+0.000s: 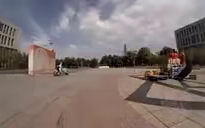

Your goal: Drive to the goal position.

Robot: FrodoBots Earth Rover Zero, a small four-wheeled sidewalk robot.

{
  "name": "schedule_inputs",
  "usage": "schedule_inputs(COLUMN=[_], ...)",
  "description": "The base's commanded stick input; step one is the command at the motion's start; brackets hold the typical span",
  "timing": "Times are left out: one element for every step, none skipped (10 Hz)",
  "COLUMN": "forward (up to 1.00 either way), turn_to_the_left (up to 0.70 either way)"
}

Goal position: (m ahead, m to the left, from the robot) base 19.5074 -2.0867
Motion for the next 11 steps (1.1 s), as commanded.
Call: schedule_inputs(forward=[1.0,1.0,1.0,1.0,1.0,1.0,1.0,1.0,1.0,1.0,1.0], turn_to_the_left=[0.0,0.0,-0.13,-0.25,-0.09,0.0,0.0,0.0,0.0,0.0,0.0])
